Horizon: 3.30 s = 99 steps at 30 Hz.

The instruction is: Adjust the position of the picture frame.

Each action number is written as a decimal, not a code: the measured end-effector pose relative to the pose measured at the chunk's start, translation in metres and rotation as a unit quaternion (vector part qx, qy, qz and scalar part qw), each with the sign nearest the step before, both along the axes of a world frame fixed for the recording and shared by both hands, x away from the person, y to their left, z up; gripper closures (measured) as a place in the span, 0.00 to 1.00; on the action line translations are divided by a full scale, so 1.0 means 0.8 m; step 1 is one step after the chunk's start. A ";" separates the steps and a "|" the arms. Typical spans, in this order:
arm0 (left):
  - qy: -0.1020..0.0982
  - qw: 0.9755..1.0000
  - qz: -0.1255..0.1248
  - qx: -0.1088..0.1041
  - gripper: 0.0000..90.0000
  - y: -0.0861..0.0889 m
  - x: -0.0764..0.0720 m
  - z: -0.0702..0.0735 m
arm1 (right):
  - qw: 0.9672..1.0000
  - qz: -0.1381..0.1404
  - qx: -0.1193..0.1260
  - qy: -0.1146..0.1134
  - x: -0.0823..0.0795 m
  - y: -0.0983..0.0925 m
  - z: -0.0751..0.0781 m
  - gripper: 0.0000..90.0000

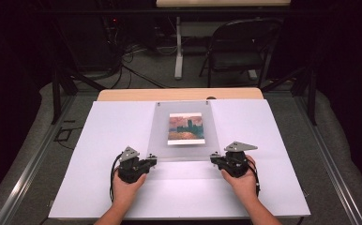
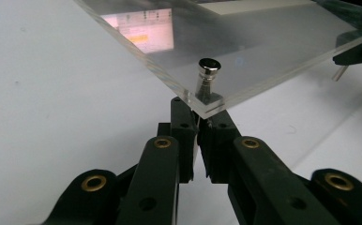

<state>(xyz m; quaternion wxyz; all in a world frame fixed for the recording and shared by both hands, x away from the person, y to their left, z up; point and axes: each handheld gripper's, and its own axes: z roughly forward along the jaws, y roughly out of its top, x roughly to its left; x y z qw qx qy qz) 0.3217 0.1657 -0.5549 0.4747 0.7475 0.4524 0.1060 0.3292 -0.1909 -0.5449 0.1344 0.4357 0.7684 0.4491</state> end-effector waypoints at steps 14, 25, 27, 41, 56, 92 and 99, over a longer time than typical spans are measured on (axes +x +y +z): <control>0.009 1.000 0.008 -0.006 0.93 0.004 0.019 -0.007 | 1.000 -0.005 -0.002 -0.002 0.015 0.005 -0.008 0.95; 0.012 1.000 0.004 -0.001 0.93 -0.001 0.024 -0.011 | 1.000 -0.013 0.001 0.000 0.022 0.002 -0.013 0.94; 0.014 1.000 0.005 0.000 0.93 -0.001 0.024 -0.012 | 1.000 -0.012 0.001 0.001 0.023 0.002 -0.015 0.94; 0.011 1.000 0.006 -0.001 0.93 0.000 0.024 -0.013 | 1.000 -0.008 -0.002 0.002 0.024 0.003 -0.019 0.95; -0.008 1.000 0.003 0.015 0.84 -0.004 0.018 -0.009 | 1.000 -0.012 0.002 0.003 0.019 0.002 -0.019 0.89; -0.031 0.998 -0.015 0.046 0.42 0.032 -0.050 0.027 | 0.999 -0.003 -0.023 -0.042 -0.063 -0.037 0.018 0.45; -0.044 0.999 0.013 0.027 0.42 0.058 -0.047 0.034 | 0.998 -0.026 -0.005 -0.056 -0.064 -0.057 0.024 0.45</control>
